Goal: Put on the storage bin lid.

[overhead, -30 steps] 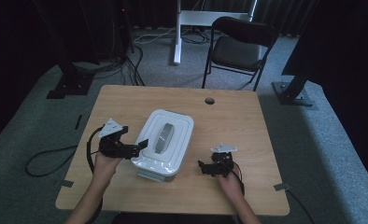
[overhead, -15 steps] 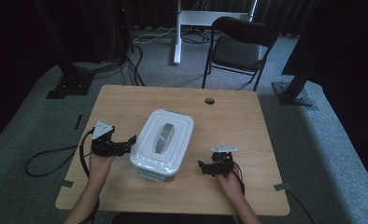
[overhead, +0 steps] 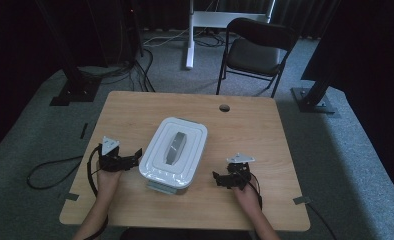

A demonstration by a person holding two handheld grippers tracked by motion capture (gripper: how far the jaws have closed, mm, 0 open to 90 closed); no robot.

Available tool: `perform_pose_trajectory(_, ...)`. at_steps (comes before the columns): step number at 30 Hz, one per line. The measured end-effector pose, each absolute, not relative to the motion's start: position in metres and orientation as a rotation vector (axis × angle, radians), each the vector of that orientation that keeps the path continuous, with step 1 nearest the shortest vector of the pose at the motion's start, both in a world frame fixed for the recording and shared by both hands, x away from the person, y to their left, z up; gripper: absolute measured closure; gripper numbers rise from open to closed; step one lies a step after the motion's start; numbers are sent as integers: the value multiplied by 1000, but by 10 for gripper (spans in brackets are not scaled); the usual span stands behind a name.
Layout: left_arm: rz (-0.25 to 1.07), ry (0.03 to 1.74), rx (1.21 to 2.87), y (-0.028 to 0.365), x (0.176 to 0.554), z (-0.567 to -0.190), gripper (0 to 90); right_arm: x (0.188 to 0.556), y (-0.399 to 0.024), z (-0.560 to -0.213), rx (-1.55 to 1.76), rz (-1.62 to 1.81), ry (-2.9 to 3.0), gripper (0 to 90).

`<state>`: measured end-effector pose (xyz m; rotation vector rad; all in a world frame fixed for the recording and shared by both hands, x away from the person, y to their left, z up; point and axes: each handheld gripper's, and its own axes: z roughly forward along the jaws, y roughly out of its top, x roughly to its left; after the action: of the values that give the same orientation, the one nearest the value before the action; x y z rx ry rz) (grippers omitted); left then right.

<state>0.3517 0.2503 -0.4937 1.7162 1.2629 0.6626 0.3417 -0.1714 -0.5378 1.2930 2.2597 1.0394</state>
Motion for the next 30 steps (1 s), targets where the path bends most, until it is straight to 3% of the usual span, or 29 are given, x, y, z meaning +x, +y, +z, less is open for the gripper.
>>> perform_pose_trajectory(12, 669, 1269, 1816, 237, 354, -515, 2, 342, -171, -537, 1303, 1041, 2240, 120)
perform_pose_trajectory(30, 561, 1208, 1855, 216, 351, -522, 2, 342, -164, -531, 1287, 1077, 2242, 119)
